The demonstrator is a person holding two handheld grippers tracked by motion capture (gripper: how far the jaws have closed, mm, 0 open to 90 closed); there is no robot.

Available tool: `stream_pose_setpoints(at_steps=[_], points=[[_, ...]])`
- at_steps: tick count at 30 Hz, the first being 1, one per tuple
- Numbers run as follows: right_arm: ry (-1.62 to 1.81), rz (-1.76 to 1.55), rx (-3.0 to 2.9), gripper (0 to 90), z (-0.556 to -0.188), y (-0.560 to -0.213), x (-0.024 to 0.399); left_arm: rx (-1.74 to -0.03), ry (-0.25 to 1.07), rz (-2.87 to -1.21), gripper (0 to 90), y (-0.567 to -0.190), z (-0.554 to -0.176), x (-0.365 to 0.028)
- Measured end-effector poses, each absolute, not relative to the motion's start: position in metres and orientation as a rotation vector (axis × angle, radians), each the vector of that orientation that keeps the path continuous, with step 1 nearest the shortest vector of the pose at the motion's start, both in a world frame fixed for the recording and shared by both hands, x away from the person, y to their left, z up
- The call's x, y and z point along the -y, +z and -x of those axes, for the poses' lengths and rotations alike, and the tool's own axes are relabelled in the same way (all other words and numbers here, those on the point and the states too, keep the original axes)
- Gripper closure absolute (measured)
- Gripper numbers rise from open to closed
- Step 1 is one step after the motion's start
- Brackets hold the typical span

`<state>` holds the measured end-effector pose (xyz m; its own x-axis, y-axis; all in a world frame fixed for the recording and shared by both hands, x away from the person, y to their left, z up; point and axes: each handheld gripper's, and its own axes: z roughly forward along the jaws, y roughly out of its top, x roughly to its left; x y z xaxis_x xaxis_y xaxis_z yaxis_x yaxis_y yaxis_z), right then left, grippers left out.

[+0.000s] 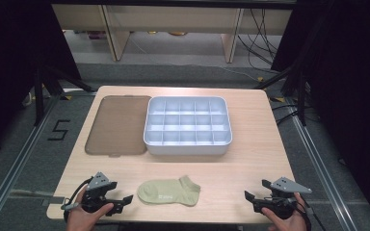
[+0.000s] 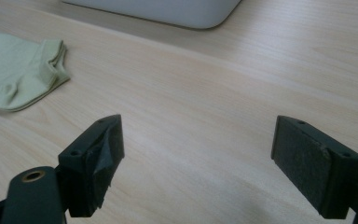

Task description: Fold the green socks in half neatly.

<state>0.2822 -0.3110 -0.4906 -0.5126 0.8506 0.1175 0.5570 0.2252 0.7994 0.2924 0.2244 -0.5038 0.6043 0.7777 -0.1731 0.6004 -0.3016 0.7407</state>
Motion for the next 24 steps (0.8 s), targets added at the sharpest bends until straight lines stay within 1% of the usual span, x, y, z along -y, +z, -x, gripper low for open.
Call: stream_pose_setpoints(at_steps=[2, 5, 6, 7, 11, 13, 14, 15, 16, 17, 19, 20, 21, 23, 24], points=[[1.177, -1.290, -2.158, 17.9, -0.283, -0.491, 0.311, -1.088, 0.265, -2.026, 16.4, -0.503, -0.293, -0.225], [1.177, -1.288, -2.157, 17.9, -0.283, -0.490, 0.311, -1.114, 0.267, -1.980, 16.4, -0.505, -0.292, -0.222], [1.175, -1.285, -2.155, 18.4, -0.283, -0.490, 0.311, -1.080, 0.263, -2.035, 16.4, -0.504, -0.293, -0.225], [1.169, -1.285, -2.161, 18.5, -0.283, -0.490, 0.312, -1.080, 0.263, -2.035, 16.5, -0.504, -0.293, -0.225], [1.183, -1.267, -2.176, 22.0, -0.283, -0.490, 0.311, -1.083, 0.267, -2.032, 16.6, -0.504, -0.292, -0.225], [1.199, -1.263, -2.164, 25.6, -0.283, -0.489, 0.309, -1.091, 0.268, -2.024, 16.7, -0.504, -0.292, -0.225], [1.187, -1.262, -2.166, 26.0, -0.283, -0.488, 0.309, -1.091, 0.268, -2.024, 16.7, -0.504, -0.292, -0.225], [1.194, -1.261, -2.169, 25.9, -0.283, -0.488, 0.308, -1.117, 0.266, -1.981, 16.7, -0.505, -0.290, -0.223], [1.197, -1.219, -2.176, 25.8, -0.285, -0.488, 0.308, -1.104, 0.265, -1.984, 16.7, -0.504, -0.290, -0.224], [1.213, -1.300, -2.166, 25.4, -0.282, -0.489, 0.304, -1.106, 0.269, -1.982, 16.7, -0.504, -0.290, -0.224], [1.216, -1.259, -2.175, 25.4, -0.285, -0.489, 0.305, -1.107, 0.266, -1.981, 16.7, -0.504, -0.290, -0.224], [1.230, -1.247, -2.190, 25.6, -0.287, -0.489, 0.301, -1.095, 0.271, -2.022, 16.7, -0.502, -0.289, -0.226], [1.230, -1.247, -2.190, 25.6, -0.287, -0.489, 0.301, -1.095, 0.271, -2.022, 16.7, -0.502, -0.289, -0.226], [1.244, -1.270, -2.204, 26.5, -0.287, -0.487, 0.293, -1.101, 0.282, -2.016, 16.7, -0.502, -0.288, -0.225], [1.260, -1.199, -2.224, 27.6, -0.292, -0.485, 0.287, -1.119, 0.266, -1.970, 16.7, -0.503, -0.288, -0.222]])
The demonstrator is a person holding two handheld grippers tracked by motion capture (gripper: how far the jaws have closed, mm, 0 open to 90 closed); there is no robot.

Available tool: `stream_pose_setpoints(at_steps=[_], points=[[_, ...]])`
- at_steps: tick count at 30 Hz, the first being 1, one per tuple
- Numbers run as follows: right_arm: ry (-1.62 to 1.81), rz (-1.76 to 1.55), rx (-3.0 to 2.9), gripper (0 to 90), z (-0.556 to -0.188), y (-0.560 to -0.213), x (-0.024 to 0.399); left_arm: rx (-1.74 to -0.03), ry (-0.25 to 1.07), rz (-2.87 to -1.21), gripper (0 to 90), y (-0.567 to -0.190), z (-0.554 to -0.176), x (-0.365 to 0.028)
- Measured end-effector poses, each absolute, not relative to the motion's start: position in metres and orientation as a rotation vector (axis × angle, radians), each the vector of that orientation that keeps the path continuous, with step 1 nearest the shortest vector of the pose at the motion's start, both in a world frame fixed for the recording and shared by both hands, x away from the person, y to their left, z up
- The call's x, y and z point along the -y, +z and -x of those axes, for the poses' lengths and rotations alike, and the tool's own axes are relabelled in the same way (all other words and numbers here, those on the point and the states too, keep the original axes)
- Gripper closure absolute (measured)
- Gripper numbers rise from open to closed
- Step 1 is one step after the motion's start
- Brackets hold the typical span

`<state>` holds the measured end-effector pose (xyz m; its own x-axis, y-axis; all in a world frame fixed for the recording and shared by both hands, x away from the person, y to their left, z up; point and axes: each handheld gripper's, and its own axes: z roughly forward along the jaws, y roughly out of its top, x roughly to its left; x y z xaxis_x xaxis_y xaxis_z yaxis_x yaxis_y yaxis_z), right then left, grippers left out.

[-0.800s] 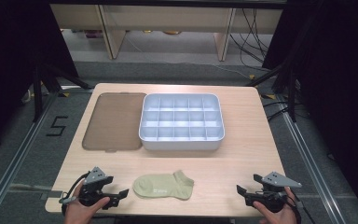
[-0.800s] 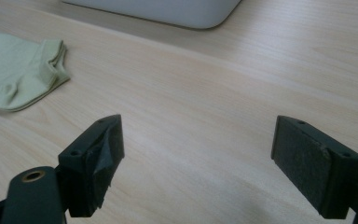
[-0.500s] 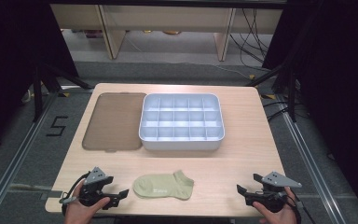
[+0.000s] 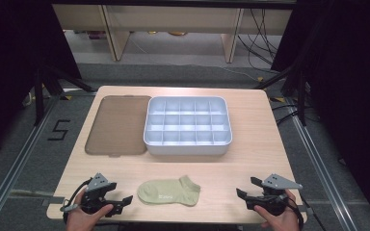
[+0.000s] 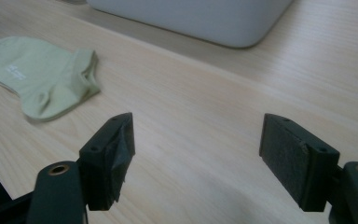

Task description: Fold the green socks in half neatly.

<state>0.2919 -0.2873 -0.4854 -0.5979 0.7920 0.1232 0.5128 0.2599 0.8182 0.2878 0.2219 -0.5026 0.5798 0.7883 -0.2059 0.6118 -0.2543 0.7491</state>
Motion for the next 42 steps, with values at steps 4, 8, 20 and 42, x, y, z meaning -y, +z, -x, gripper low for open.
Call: stream_pose_setpoints(at_steps=[4, 8, 20, 42], points=[[1.243, -1.148, -2.265, 28.8, -0.297, -0.480, 0.273, -1.087, 0.270, -2.004, 16.7, -0.501, -0.287, -0.225], [1.246, -1.137, -2.299, 28.7, -0.300, -0.480, 0.261, -1.087, 0.269, -2.007, 16.7, -0.500, -0.286, -0.226], [1.227, -1.031, -2.411, 25.5, -0.313, -0.480, 0.212, -1.078, 0.267, -2.006, 16.7, -0.499, -0.288, -0.222], [1.144, -0.929, -2.539, 38.0, -0.337, -0.502, 0.149, -1.101, 0.265, -1.990, 17.7, -0.499, -0.287, -0.220]])
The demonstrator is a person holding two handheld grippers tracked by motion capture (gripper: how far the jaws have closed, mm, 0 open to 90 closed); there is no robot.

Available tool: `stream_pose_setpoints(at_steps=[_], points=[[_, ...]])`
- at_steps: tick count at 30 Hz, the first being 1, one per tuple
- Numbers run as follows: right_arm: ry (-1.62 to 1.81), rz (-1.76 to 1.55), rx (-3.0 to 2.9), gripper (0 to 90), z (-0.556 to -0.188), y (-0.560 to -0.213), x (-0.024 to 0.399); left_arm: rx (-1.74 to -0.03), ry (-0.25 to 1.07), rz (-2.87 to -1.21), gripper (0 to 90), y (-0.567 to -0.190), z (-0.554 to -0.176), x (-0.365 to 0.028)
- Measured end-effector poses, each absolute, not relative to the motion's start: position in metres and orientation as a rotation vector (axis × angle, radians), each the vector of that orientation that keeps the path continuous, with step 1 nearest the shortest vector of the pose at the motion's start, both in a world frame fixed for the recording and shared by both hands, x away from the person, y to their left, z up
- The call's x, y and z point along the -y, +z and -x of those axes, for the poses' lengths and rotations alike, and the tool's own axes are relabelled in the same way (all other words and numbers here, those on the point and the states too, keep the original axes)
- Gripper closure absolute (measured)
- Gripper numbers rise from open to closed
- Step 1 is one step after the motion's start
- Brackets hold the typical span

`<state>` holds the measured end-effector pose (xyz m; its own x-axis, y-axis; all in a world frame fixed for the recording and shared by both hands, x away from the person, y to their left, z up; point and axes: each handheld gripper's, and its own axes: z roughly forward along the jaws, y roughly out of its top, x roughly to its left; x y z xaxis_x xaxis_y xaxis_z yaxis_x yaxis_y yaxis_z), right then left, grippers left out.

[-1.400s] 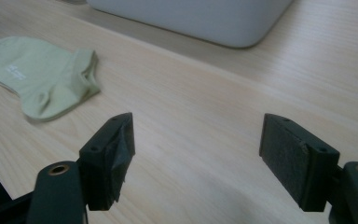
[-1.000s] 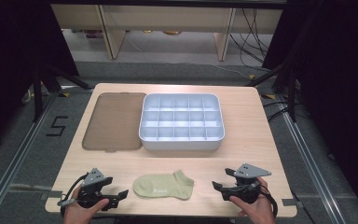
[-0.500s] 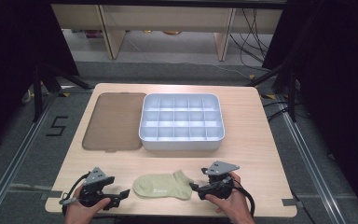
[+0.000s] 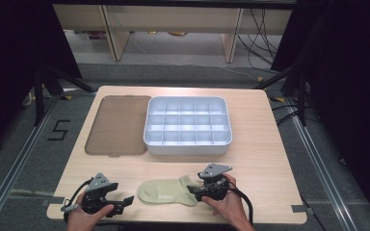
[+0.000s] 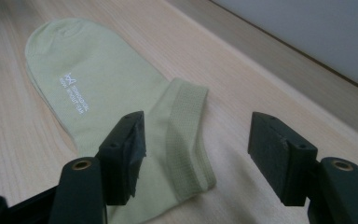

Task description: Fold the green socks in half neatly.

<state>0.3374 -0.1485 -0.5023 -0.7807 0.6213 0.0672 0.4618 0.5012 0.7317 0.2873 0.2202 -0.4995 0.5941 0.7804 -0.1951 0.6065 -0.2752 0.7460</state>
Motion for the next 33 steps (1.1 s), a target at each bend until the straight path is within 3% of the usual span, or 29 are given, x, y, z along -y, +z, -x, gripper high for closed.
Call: stream_pose_setpoints(at_steps=[23, 29, 33], points=[[1.080, -0.909, -2.575, 53.1, -0.338, -0.512, 0.134, -1.080, 0.242, -2.004, 17.8, -0.501, -0.289, -0.216], [1.112, -0.905, -2.566, 61.0, -0.337, -0.514, 0.134, -1.083, 0.241, -1.989, 17.8, -0.501, -0.289, -0.214], [1.145, -0.934, -2.571, 71.1, -0.336, -0.515, 0.136, -1.086, 0.240, -1.990, 17.8, -0.501, -0.289, -0.214]])
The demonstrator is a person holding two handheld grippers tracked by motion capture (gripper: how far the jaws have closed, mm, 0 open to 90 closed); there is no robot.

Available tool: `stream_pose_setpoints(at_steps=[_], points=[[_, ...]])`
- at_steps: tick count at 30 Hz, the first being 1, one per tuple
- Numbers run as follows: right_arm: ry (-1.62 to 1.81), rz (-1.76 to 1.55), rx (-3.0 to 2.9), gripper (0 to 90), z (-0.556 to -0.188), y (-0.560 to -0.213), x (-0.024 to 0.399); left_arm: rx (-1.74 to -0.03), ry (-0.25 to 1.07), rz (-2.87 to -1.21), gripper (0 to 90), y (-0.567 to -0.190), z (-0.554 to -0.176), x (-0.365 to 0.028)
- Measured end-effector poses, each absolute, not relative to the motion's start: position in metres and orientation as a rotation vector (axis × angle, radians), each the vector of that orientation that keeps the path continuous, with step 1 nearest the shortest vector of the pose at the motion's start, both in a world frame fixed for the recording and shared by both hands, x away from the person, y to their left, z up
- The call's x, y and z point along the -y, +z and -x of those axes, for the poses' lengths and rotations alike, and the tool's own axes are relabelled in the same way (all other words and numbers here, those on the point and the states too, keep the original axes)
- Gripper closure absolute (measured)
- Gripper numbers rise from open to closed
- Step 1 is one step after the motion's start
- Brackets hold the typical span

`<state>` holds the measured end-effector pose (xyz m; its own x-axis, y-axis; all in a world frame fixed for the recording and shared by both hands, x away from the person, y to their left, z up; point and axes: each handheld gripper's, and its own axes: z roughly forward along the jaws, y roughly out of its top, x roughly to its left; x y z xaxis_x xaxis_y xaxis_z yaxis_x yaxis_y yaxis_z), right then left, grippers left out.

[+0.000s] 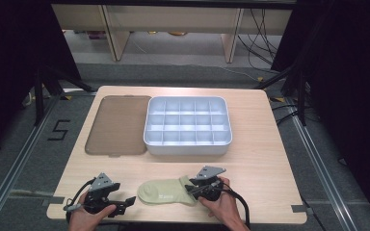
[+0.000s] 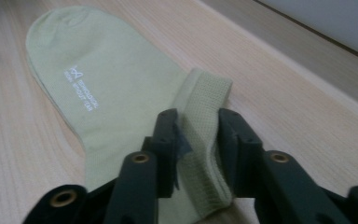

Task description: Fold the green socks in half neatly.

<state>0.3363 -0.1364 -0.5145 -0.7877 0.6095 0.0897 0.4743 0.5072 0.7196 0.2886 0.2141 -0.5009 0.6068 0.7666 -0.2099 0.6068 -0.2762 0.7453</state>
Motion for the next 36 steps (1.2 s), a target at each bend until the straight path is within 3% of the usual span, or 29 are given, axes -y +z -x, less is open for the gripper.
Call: stream_pose_setpoints(at_steps=[3, 8, 23, 36], points=[[1.183, -0.935, -2.572, 78.1, -0.336, -0.516, 0.138, -1.076, 0.247, -2.008, 17.8, -0.500, -0.289, -0.216], [1.189, -0.943, -2.566, 81.1, -0.336, -0.515, 0.139, -1.072, 0.252, -2.016, 17.8, -0.500, -0.289, -0.217], [1.142, -0.950, -2.590, 81.6, -0.335, -0.499, 0.180, -1.066, 0.234, -2.011, 17.8, -0.499, -0.290, -0.213], [1.096, -0.971, -2.584, 81.5, -0.332, -0.498, 0.209, -1.031, 0.155, -1.970, 17.9, -0.494, -0.292, -0.185]])
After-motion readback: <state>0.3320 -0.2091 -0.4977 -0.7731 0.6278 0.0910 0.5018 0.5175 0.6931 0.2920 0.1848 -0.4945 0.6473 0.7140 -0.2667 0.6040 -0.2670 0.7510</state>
